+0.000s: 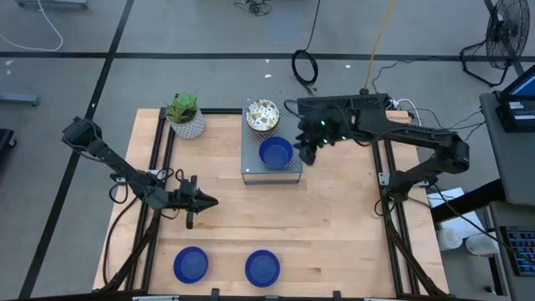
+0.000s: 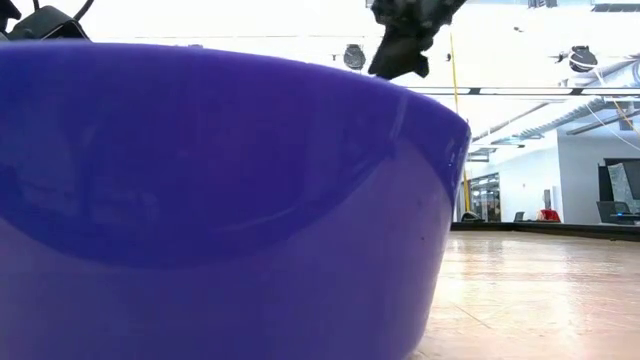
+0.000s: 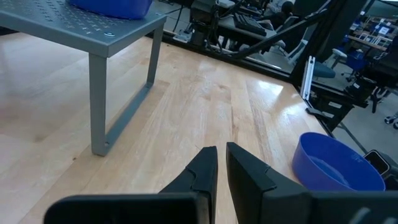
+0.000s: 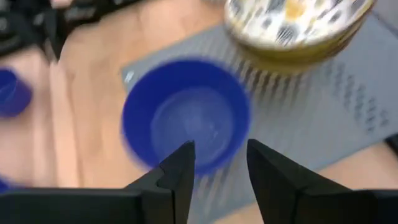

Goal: Pick & Place Mini bowls
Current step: Stack the left blue bowl on the blue bowl on the shelf

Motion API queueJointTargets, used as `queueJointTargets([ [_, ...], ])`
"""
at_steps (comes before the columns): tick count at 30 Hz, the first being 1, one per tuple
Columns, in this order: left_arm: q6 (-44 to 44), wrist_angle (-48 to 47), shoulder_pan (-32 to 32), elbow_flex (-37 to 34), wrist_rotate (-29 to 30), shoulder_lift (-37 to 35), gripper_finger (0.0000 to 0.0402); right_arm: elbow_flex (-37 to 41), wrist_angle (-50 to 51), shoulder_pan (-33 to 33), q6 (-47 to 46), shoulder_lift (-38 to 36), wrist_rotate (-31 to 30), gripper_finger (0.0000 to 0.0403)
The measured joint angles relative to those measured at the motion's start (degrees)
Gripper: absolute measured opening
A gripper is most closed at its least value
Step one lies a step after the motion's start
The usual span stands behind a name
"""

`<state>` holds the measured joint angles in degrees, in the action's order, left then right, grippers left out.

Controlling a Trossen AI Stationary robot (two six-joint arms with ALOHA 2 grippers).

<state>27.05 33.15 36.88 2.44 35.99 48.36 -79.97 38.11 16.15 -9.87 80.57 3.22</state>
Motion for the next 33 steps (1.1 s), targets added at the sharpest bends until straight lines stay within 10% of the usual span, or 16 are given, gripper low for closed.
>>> queueJointTargets([
  [22,2.38,9.37,-0.17,0.00,0.57,-0.02,0.0037,55.54,-37.18,-18.87,-7.86,-52.45,-0.42,0.0088],
  [33,2.36,9.11,-0.15,0.00,1.57,0.02,0.0037,64.79,-38.25,-18.96,-1.08,-70.28,-0.20,0.0052],
])
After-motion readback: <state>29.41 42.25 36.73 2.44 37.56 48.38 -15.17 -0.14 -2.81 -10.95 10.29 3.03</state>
